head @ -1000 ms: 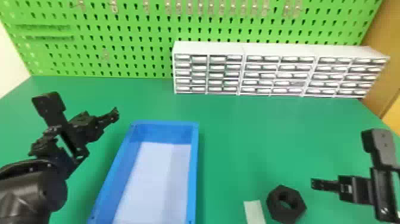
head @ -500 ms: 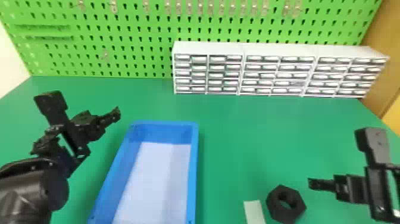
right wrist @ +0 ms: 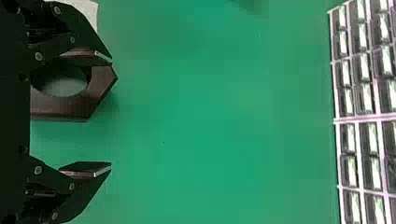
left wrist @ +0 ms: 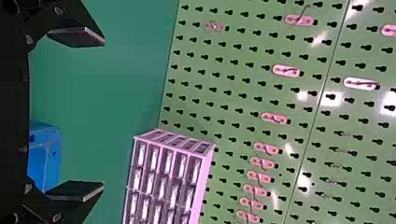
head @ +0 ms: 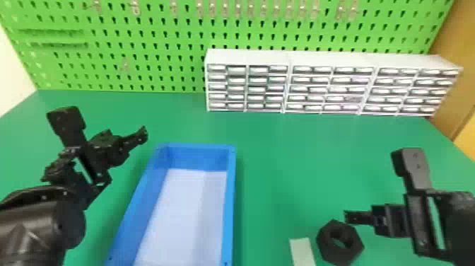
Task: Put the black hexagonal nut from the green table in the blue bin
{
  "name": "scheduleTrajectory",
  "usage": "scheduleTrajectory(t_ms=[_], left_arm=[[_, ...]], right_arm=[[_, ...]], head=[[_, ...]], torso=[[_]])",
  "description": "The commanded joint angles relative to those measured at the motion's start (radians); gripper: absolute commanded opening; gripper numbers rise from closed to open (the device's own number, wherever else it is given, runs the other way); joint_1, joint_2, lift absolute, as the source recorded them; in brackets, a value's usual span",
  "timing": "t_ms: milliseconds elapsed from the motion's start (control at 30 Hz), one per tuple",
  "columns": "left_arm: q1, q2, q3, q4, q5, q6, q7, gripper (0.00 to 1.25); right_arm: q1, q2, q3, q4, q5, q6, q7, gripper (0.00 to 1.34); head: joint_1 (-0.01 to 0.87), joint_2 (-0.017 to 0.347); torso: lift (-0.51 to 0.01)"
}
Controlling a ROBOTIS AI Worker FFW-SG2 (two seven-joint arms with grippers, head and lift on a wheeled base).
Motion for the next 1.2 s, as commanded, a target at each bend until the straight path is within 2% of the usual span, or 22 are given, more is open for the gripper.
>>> scheduleTrajectory(t_ms=[0,600,1167], left_arm=[[-0.001,0.0,0.001,0.0,0.0,0.0,0.0,1.06],[-0.003,0.0,0.001,0.0,0.0,0.0,0.0,1.06],[-0.004,0.0,0.004,0.0,0.001,0.0,0.0,1.06]], right_arm=[[-0.001,0.005,0.016,0.01,0.007,0.004,0.0,0.87],[0.017,0.014,0.004,0.02,0.051,0.004,0.0,0.87],[0.023,0.02,0.01,0.035,0.054,0.004,0.002,0.87]], head=[[0.666,0.032],[0.666,0.032],[0.666,0.032]], torso=[[-0.1],[-0.1],[-0.1]])
